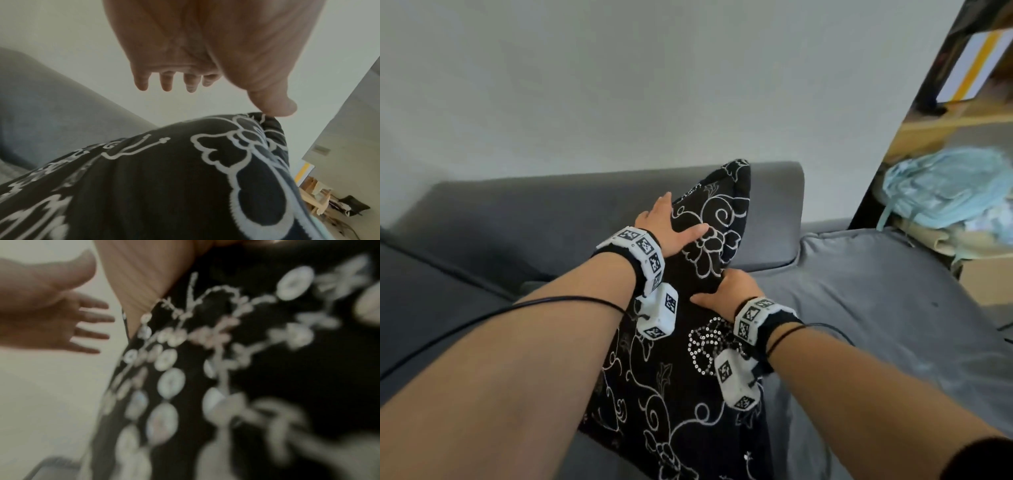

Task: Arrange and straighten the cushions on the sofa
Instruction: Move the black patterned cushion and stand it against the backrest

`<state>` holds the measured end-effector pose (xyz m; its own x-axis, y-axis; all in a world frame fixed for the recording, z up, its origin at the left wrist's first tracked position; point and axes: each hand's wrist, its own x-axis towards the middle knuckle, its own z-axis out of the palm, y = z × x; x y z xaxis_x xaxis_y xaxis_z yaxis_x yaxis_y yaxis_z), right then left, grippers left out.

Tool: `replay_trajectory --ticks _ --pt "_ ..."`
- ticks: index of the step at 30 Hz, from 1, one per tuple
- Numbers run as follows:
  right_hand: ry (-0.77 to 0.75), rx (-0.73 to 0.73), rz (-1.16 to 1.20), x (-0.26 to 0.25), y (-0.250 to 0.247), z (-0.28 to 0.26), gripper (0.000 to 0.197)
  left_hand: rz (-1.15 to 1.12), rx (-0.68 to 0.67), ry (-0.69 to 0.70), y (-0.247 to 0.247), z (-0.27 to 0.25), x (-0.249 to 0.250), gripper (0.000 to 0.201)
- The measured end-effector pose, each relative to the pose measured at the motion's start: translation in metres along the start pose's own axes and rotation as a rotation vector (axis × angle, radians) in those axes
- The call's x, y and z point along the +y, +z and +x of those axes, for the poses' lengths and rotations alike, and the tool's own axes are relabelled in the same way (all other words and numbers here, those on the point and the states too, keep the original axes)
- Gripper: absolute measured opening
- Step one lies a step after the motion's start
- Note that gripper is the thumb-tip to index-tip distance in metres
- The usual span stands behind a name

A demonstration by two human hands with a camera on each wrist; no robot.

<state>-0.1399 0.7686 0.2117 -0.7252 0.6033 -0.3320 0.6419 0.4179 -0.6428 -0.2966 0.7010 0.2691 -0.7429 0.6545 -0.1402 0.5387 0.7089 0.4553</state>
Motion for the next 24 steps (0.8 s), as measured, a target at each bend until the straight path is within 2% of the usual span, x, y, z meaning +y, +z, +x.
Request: replay_trajectory --ticks 3,7,9,11,13,15,18,20,22,24 --pt "-0.107 -0.042 -0.123 -0.026 0.000 -0.023 0.059 -0.056 0.067 -0.003 -0.024 -0.013 0.008 0.117" --pt "-0.252 -0.100 -0.300 -0.050 0.004 -0.048 0.066 -0.101 0.280 -0.001 -0.063 -0.032 0.013 0.124" --pt "-0.316 -0.112 -0.367 -0.059 0.004 -0.057 0.071 -0.081 0.341 -0.024 -0.085 -0.043 0.009 0.125" --pt "-0.367 -0.121 -0.405 -0.066 0.005 -0.064 0.072 -0.039 0.369 -0.079 -0.105 -0.058 0.002 0.111" --pt "-0.391 -0.139 -0.416 -0.074 0.008 -0.069 0.076 0.038 0.371 -0.177 -0.120 -0.074 -0.007 0.088" --pt "-0.364 -0.143 -0.378 -0.078 0.010 -0.072 0.088 0.080 0.361 -0.267 -0.129 -0.087 -0.017 0.079" --pt "-0.307 -0.113 -0.237 -0.091 0.007 -0.074 0.124 0.082 0.368 -0.327 -0.127 -0.101 -0.025 0.084" --pt "-0.295 -0.071 -0.043 -0.110 0.001 -0.076 0.133 0.086 0.351 -0.326 -0.118 -0.108 -0.020 0.091" --pt "-0.310 -0.024 0.205 -0.131 -0.010 -0.073 0.124 0.111 0.325 -0.281 -0.108 -0.113 -0.008 0.094" --pt "-0.303 -0.027 0.298 -0.145 -0.029 -0.067 0.092 0.087 0.302 -0.219 -0.103 -0.118 0.005 0.080"
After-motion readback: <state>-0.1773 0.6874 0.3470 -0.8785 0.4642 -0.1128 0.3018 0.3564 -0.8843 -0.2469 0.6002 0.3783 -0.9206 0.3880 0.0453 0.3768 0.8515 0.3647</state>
